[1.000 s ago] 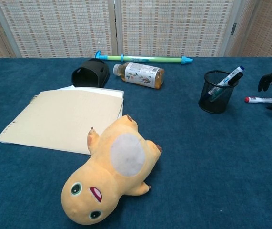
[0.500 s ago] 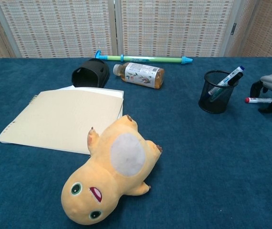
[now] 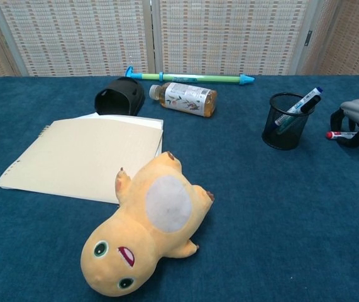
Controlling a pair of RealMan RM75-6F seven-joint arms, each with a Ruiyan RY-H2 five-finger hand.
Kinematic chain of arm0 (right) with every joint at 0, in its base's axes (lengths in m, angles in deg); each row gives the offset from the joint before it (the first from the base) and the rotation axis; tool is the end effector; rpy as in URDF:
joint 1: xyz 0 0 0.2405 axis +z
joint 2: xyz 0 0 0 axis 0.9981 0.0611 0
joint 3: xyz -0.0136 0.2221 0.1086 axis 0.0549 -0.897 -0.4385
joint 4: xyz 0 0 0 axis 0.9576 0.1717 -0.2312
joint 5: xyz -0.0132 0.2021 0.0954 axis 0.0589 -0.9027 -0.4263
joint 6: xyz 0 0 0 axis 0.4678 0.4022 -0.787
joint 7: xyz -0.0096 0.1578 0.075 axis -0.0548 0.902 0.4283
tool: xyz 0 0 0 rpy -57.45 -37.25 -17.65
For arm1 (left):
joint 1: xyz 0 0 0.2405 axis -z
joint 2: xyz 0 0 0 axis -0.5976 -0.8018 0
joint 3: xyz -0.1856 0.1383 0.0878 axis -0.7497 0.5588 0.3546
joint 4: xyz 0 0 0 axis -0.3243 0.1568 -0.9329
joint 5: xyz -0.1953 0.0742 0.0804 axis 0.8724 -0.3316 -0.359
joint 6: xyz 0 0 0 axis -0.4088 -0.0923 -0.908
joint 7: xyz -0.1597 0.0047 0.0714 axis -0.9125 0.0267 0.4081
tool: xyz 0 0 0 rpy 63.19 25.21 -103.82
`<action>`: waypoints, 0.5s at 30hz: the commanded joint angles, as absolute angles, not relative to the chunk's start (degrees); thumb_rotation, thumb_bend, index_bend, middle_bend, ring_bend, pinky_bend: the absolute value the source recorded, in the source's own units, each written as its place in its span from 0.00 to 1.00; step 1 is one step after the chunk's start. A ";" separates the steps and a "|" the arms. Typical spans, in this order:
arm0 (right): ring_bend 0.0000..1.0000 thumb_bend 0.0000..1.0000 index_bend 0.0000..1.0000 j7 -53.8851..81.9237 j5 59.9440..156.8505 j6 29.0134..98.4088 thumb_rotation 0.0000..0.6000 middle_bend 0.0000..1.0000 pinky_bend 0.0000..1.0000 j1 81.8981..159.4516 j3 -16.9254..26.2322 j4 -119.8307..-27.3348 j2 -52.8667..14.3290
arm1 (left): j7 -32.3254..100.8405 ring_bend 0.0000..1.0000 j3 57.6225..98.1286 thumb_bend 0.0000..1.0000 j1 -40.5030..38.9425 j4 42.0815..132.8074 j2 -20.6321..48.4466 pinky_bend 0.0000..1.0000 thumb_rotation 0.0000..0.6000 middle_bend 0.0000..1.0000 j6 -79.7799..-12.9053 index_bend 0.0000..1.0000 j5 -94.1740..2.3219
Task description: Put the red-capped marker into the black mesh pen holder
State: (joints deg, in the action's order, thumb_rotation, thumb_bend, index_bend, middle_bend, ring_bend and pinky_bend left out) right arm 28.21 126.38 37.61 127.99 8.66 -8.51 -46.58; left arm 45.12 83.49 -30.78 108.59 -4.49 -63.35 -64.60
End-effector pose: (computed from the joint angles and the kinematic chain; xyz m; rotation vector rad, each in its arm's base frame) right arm -0.3454 -0.4523 -0.0009 1.6257 -0.8660 0.4477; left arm -0.3203 0.2157 0.1316 -1.4056 -0.8710 -0.7029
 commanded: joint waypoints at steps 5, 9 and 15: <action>0.46 0.50 0.64 28.14 126.62 37.65 1.00 0.48 0.64 127.79 8.76 -8.63 -46.65 | 45.00 0.23 83.59 0.43 -30.82 108.61 -4.54 0.45 1.00 0.10 -63.49 0.07 -64.84; 0.51 0.54 0.72 28.42 126.77 38.27 1.00 0.54 0.68 127.64 8.79 -8.91 -46.56 | 45.00 0.23 83.68 0.43 -30.81 108.63 -4.57 0.45 1.00 0.10 -63.44 0.07 -64.91; 0.56 0.55 0.79 28.86 126.76 38.94 1.00 0.59 0.72 127.49 8.61 -9.18 -46.45 | 44.95 0.23 83.70 0.43 -30.89 108.75 -4.61 0.45 1.00 0.10 -63.68 0.07 -65.06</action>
State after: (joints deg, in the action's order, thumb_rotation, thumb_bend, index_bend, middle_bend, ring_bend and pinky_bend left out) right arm 28.85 126.76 38.93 127.51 8.62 -9.16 -46.47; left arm 44.96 83.71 -30.89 108.75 -4.61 -63.67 -65.07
